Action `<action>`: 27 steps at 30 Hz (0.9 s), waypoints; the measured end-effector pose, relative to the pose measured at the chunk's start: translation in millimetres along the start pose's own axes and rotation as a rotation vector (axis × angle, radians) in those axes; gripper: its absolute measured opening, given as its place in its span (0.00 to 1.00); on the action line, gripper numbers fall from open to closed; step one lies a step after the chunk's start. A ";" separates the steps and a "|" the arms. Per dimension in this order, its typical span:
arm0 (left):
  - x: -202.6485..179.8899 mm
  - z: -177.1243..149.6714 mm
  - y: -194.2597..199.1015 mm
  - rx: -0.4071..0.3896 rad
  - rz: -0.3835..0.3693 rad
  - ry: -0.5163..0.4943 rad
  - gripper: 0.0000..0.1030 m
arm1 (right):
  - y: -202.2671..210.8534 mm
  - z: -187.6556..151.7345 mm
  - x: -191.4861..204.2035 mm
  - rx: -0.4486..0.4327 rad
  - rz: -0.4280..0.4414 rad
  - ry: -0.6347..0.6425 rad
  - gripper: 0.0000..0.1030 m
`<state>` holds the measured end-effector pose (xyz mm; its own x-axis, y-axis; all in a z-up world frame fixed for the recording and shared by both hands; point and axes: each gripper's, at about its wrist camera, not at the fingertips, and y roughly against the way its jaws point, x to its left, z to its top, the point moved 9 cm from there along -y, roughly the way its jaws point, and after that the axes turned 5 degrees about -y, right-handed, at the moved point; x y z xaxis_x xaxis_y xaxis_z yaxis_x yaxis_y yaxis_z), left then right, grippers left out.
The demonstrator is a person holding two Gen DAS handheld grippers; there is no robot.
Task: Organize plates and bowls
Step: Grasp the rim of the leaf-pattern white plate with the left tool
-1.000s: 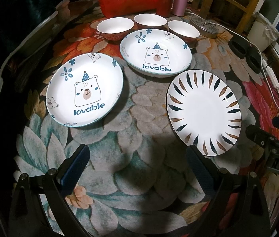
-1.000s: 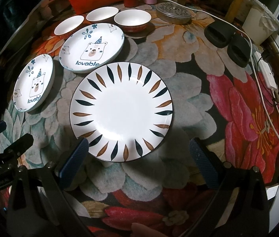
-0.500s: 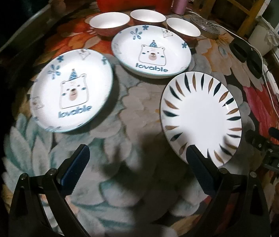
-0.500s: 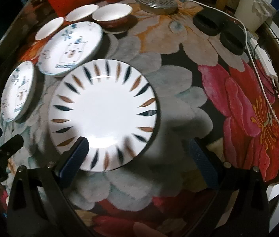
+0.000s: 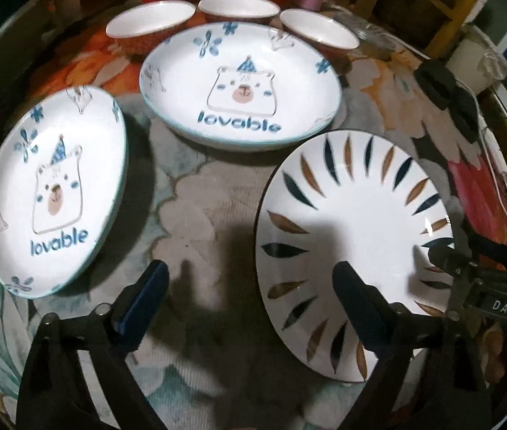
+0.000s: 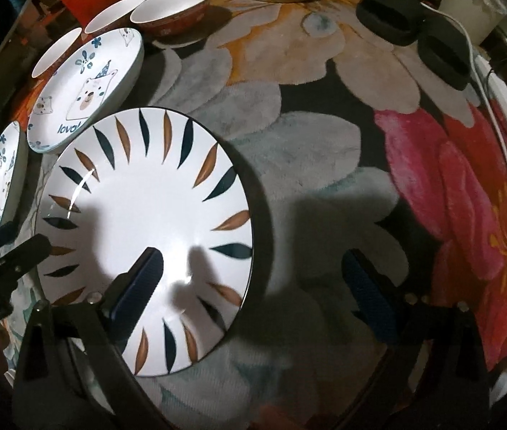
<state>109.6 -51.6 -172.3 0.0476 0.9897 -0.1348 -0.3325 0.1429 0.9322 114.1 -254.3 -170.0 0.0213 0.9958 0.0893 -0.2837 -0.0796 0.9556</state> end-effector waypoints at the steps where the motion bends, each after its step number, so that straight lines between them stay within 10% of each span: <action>1: 1.2 -0.2 -3.9 0.004 0.000 0.003 0.88 | -3.0 -0.6 -0.5 0.006 0.014 -0.002 0.89; 8: 7.2 -0.3 -20.4 0.014 -0.010 0.030 0.74 | -13.4 -1.7 -0.9 0.017 0.130 -0.016 0.74; 15: 6.6 3.9 -22.1 0.032 -0.029 0.028 0.73 | -8.5 1.9 7.8 0.034 0.216 0.014 0.21; 27: -17.4 8.9 -24.5 0.079 -0.148 -0.003 0.69 | -16.3 8.2 11.5 0.041 0.179 0.023 0.22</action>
<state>125.4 -72.3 -189.8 0.0931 0.9579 -0.2717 -0.2464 0.2865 0.9258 126.9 -241.9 -182.3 -0.0485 0.9662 0.2531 -0.2414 -0.2573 0.9357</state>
